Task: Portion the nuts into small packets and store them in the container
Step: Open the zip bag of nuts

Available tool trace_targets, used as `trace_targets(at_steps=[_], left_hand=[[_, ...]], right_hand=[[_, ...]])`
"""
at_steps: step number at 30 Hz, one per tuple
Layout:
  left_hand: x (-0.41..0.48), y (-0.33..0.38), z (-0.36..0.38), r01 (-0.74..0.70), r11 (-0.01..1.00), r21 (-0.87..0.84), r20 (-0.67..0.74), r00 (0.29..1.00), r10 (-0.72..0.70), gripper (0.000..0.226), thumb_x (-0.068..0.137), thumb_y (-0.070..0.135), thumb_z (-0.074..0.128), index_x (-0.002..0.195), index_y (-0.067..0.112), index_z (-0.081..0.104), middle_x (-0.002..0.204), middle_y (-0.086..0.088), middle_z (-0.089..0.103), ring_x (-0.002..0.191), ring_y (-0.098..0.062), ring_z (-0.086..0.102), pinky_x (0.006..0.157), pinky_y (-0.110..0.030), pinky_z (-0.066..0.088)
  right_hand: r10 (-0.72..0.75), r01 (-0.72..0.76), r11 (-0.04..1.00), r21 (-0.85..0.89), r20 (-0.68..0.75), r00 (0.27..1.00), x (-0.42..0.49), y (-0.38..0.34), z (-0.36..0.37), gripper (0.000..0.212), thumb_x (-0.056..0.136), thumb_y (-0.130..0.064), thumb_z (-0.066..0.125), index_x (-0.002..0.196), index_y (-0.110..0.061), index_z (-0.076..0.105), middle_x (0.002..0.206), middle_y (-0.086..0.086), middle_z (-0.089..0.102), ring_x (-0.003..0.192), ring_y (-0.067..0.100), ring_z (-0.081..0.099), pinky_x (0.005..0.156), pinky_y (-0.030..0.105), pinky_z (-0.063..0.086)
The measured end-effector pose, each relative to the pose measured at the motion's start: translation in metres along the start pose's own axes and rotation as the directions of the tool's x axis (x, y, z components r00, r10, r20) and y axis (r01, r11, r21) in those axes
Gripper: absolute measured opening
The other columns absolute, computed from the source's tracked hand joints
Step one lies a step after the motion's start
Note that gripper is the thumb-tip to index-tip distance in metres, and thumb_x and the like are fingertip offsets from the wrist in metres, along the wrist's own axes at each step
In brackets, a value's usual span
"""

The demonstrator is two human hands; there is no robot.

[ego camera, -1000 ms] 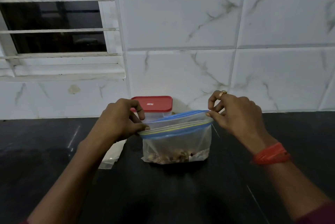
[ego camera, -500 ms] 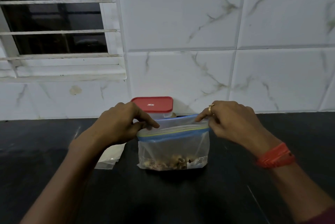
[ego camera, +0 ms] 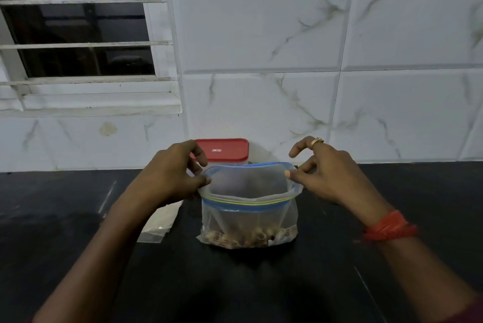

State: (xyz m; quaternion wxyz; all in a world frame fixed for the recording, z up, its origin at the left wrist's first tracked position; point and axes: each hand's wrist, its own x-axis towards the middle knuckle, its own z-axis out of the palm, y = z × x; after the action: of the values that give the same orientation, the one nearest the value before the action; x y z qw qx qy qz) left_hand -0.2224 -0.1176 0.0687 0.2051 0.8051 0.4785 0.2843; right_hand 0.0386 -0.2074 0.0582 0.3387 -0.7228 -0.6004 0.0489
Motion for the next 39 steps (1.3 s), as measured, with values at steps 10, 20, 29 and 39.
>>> trace_targets(at_steps=[10,20,29,39], left_hand=[[0.007,-0.010,0.007,0.207,0.962,-0.176,0.212,0.963,-0.168,0.029,0.096,0.033,0.064,0.084,0.010,0.077,0.070,-0.007,0.051,0.062,-0.016,0.046,0.050,-0.026,0.045],[0.007,-0.018,0.019,0.516,0.547,-0.659,0.442,0.854,-0.274,0.022,0.092,0.023,0.066,0.086,0.004,0.077,0.070,-0.009,0.059,0.060,-0.017,0.054,0.045,-0.027,0.057],[0.014,-0.031,0.016,0.496,0.549,-0.672,0.452,0.863,-0.227,0.052,0.058,0.029,0.087,0.096,-0.004,0.074,0.087,-0.020,0.065,0.075,-0.024,0.065,0.058,-0.029,0.061],[0.009,-0.027,0.021,0.469,0.601,-0.647,0.446,0.872,-0.200,0.037,0.059,0.009,0.079,0.095,0.004,0.074,0.089,-0.016,0.073,0.073,-0.022,0.069,0.060,-0.031,0.063]], right_hand=[[0.134,-0.215,0.900,0.380,0.229,0.964,0.009,0.013,0.011,0.040,0.097,-0.034,0.063,0.058,-0.023,0.070,0.050,-0.005,0.050,0.051,0.014,0.043,0.047,0.025,0.038],[0.093,-0.521,0.437,0.733,0.539,0.837,0.009,0.022,0.016,0.018,0.083,-0.032,0.071,0.091,-0.015,0.072,0.071,0.001,0.058,0.055,0.008,0.048,0.042,0.019,0.043],[0.068,-0.479,0.455,0.751,0.507,0.859,0.017,0.037,0.014,0.035,0.071,-0.008,0.073,0.103,0.006,0.071,0.087,0.015,0.076,0.074,0.016,0.074,0.061,0.024,0.060],[0.123,-0.483,0.409,0.774,0.477,0.870,0.017,0.029,0.024,0.024,0.086,0.002,0.068,0.109,-0.003,0.071,0.088,0.013,0.077,0.073,0.019,0.076,0.062,0.027,0.062]])
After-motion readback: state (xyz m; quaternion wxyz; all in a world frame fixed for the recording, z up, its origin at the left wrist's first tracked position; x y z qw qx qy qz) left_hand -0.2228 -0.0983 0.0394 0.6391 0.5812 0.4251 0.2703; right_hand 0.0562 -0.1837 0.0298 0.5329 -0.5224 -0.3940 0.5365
